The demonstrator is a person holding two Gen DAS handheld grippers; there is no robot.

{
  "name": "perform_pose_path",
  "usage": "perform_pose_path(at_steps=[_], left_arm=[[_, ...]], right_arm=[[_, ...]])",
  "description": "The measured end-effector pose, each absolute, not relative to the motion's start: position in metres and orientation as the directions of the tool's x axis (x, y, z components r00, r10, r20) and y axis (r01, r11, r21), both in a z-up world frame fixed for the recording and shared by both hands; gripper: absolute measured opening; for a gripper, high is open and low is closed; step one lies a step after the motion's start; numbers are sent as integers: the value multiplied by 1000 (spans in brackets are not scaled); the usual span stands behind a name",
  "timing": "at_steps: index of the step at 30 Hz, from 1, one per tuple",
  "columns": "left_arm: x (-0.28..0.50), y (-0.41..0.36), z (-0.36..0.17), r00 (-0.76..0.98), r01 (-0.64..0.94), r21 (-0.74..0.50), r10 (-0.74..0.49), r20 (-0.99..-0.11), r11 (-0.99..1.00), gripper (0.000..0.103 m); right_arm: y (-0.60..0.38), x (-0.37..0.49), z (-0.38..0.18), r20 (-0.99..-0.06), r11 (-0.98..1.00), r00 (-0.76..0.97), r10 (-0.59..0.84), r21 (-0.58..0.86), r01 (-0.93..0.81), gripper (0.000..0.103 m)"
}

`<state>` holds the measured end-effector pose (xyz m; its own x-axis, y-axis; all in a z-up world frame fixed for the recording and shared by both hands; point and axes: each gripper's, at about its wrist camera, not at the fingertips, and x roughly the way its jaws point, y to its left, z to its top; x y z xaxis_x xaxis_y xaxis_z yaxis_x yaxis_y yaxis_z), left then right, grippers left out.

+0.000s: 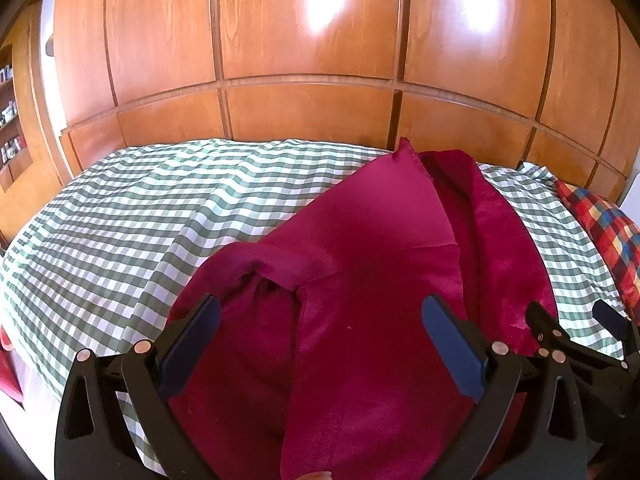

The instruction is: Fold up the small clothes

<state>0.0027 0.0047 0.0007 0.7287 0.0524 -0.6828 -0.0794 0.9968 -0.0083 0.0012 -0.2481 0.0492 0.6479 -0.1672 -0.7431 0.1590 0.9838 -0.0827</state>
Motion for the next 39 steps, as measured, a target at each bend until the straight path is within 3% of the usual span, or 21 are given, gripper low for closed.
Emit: perform_pose_path(at_steps=[39], left_arm=[[-4,0,2,731,-67,1,50,-681,998,101]], right_arm=[[-247,-1,51,-741,984,650,-168,-82,161,99]])
